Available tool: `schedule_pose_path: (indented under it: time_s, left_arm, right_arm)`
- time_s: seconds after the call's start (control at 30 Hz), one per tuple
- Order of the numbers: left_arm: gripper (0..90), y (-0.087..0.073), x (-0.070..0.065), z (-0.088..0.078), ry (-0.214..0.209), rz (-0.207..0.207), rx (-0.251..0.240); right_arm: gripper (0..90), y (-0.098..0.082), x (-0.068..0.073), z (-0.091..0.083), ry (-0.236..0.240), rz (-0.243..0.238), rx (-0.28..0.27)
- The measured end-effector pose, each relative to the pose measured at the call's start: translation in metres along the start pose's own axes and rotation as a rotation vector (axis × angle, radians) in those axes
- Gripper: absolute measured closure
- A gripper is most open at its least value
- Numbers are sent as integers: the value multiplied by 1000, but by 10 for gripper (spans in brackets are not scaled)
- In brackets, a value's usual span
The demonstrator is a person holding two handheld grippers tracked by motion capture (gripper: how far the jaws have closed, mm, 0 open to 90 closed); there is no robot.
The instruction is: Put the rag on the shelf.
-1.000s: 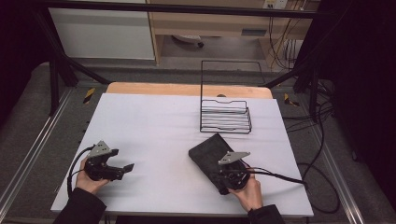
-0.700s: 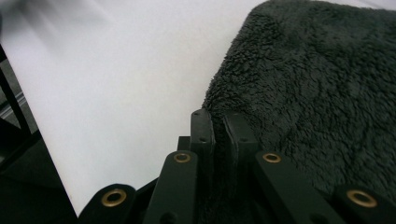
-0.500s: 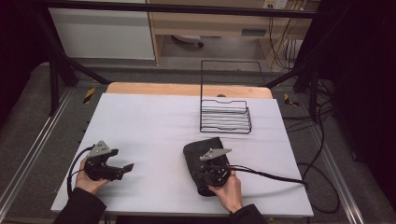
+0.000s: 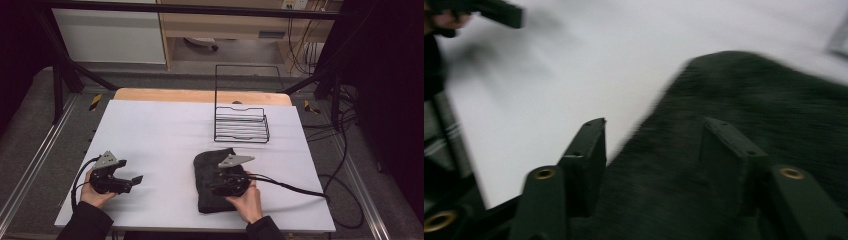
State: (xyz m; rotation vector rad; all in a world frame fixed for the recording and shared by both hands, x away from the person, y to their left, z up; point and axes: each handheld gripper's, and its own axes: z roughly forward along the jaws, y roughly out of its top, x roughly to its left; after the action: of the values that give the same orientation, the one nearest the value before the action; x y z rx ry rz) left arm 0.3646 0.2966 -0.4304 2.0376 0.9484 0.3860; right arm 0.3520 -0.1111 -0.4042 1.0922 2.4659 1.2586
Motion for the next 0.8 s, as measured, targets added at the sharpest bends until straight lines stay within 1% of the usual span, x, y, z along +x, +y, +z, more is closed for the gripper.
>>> schedule_pose_path:
  time_s: [0.07,0.1,0.13,0.17,0.2,0.23,0.27,0.3,0.33,0.37,0.4,0.43,0.47,0.53,0.63,0.7,0.77,0.8]
  left_arm:
    - [88,0,0,1,0,1,2]
    - [88,0,0,1,0,2,4]
    - [88,0,0,1,-1,1,6]
    - [89,0,-1,2,-1,1,5]
    - [89,0,-1,2,-2,-1,6]
    - [89,0,-1,2,-1,-1,7]
    - [89,1,-1,2,-1,0,8]
    - [89,1,-2,2,-1,0,8]
    - [89,1,-2,2,-1,1,8]
    - [89,1,-2,2,-1,3,6]
    - [90,1,-2,1,-2,3,5]
    - [89,1,-2,1,-2,5,7]
    - [89,0,-1,1,-2,2,7]
    - [89,0,-1,1,-2,2,8]
    - [90,0,-2,1,-2,3,6]
    - [89,0,-2,2,-2,3,8]
    - [90,0,-3,2,-3,2,10]
    - [90,0,-3,2,-3,2,10]
  right_arm:
    - [398,-8,-17,-12,-63,12,3]
    - [399,-14,-25,-17,-85,26,10]
    - [399,-14,-25,-17,-85,26,10]
    - [401,-28,-39,-23,-104,69,20]
    - [401,-28,-39,-23,-104,69,20]
    - [402,-42,-48,-25,-118,93,48]
    - [408,-47,-51,-24,-121,96,60]
    - [408,-47,-51,-24,-121,96,60]
    - [415,-54,-54,-23,-113,105,86]
    - [415,-54,-54,-23,-113,105,86]
    - [427,-55,-54,-22,-102,111,89]
    - [479,-57,-53,-21,-81,105,97]
    - [479,-57,-53,-21,-81,105,97]
    - [491,-58,-52,-20,-73,112,115]
    - [505,-61,-51,-19,-65,142,116]
    - [525,-63,-51,-20,-61,144,115]
    - [625,-63,-50,-21,-44,167,124]
    - [625,-63,-50,-21,-44,167,124]
